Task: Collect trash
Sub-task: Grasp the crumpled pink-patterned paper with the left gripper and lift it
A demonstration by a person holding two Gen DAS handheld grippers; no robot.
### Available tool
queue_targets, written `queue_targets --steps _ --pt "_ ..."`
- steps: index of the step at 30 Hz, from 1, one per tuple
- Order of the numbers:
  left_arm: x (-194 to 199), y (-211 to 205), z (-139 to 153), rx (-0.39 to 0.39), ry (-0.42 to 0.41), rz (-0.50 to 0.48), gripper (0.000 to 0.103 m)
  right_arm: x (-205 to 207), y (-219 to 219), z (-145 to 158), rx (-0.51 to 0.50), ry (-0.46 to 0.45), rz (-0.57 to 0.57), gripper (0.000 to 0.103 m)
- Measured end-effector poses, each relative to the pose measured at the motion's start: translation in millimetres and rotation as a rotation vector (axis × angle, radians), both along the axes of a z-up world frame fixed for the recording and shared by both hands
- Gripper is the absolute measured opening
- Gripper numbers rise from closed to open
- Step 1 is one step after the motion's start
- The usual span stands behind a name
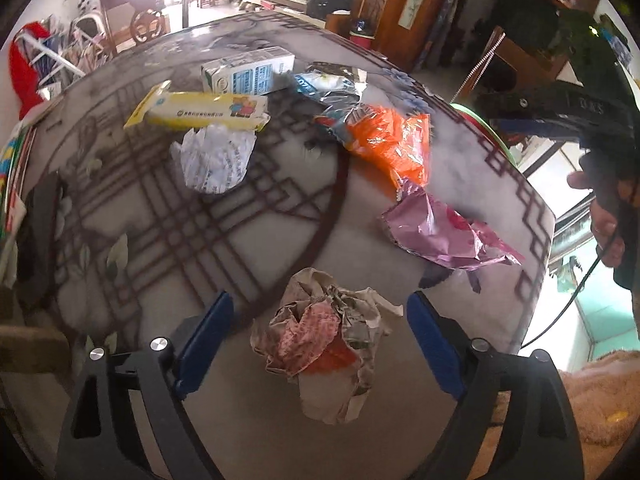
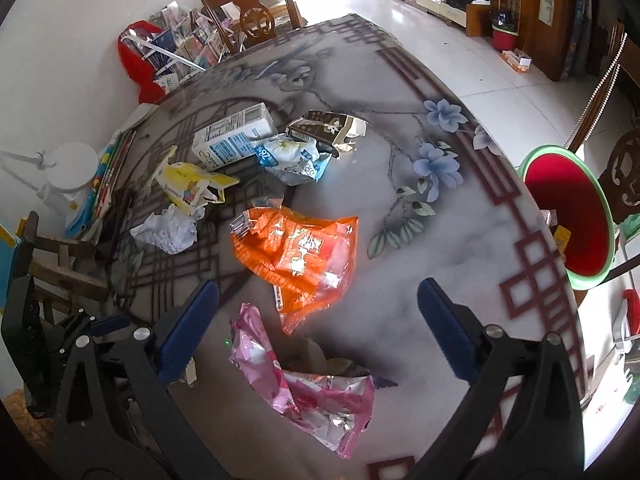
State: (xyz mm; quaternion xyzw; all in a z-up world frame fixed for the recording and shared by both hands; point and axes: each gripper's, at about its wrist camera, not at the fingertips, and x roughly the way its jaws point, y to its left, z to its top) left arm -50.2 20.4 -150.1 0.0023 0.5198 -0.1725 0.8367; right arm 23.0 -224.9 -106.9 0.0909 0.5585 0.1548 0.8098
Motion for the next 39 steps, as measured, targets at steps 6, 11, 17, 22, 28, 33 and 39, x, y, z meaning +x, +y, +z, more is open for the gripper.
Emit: queue_targets --steps 6,11,17,22,28,33,39 --pt "0.4 2.5 -8.9 -0.043 0.030 0.044 0.085 -3.0 7.3 1.6 -0.020 -0.003 0.009 0.098" --pt "-2.7 0.5 -16.2 -0.076 0.048 0.070 0.075 2.3 20.3 2.5 -0.034 -0.007 0.054 0.098" --pt "-1.1 3.0 -16.8 -0.098 0.055 0.097 0.043 12.1 41.4 3.3 -0.039 -0.019 0.120 0.098" --pt "0.3 13.3 -10.2 -0.108 0.038 0.142 0.042 21.8 58.9 -1.6 -0.076 -0.014 0.202 0.098" --pt "3.4 27.4 -9.7 -0.087 0.030 0.198 0.043 45.7 82.5 -22.4 -0.179 0.019 0.354 0.098" --pt "6.6 37.7 -11.0 -0.063 0.026 0.237 0.052 58.3 97.6 -43.1 -0.223 0.048 0.444 0.098" --pt "1.1 47.4 -4.1 -0.076 0.001 0.252 0.063 61.3 103.2 -54.3 -0.214 0.074 0.467 0.098"
